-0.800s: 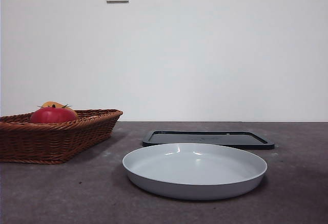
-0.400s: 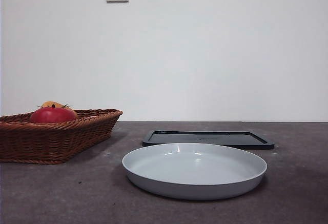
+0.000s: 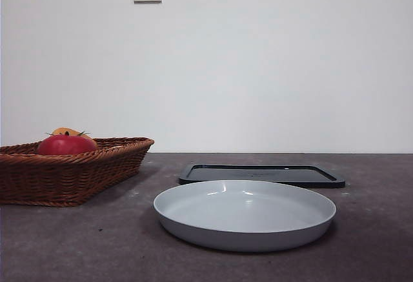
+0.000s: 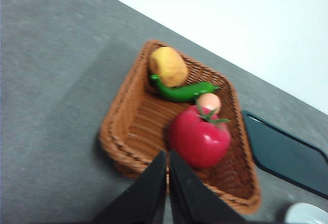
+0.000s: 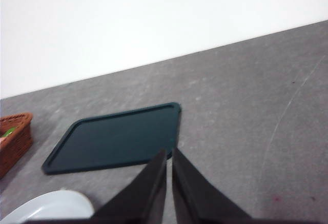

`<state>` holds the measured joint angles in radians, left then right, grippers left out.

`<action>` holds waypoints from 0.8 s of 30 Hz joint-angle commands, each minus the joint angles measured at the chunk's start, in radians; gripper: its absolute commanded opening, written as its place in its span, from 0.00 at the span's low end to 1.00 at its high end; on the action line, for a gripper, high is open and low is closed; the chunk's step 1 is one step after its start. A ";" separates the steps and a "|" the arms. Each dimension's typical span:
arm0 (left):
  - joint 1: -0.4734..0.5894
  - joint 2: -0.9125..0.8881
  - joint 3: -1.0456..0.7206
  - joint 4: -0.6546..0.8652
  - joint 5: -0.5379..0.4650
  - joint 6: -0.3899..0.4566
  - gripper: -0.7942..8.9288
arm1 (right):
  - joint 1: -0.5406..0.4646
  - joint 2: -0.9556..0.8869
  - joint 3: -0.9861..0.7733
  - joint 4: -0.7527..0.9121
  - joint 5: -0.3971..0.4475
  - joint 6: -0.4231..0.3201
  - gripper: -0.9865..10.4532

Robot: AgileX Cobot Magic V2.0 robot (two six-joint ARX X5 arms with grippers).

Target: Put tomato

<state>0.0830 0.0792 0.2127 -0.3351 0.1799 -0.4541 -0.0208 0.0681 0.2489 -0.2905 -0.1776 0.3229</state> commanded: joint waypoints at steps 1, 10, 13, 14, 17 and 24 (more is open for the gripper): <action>0.002 0.053 0.085 -0.025 0.035 0.032 0.09 | -0.001 0.059 0.081 -0.032 -0.035 -0.008 0.09; -0.002 0.267 0.349 -0.231 0.136 0.239 0.09 | 0.000 0.325 0.351 -0.237 -0.187 -0.138 0.09; -0.024 0.323 0.414 -0.273 0.171 0.272 0.09 | 0.000 0.422 0.449 -0.330 -0.254 -0.189 0.09; -0.032 0.339 0.434 -0.290 0.186 0.282 0.09 | 0.001 0.449 0.479 -0.360 -0.272 -0.204 0.09; -0.061 0.398 0.503 -0.366 0.227 0.306 0.09 | 0.023 0.540 0.583 -0.464 -0.299 -0.253 0.09; -0.153 0.536 0.671 -0.538 0.267 0.360 0.09 | 0.159 0.692 0.776 -0.657 -0.301 -0.330 0.09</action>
<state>-0.0692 0.6125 0.8619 -0.8818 0.4423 -0.1192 0.1341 0.7555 1.0084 -0.9493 -0.4755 0.0231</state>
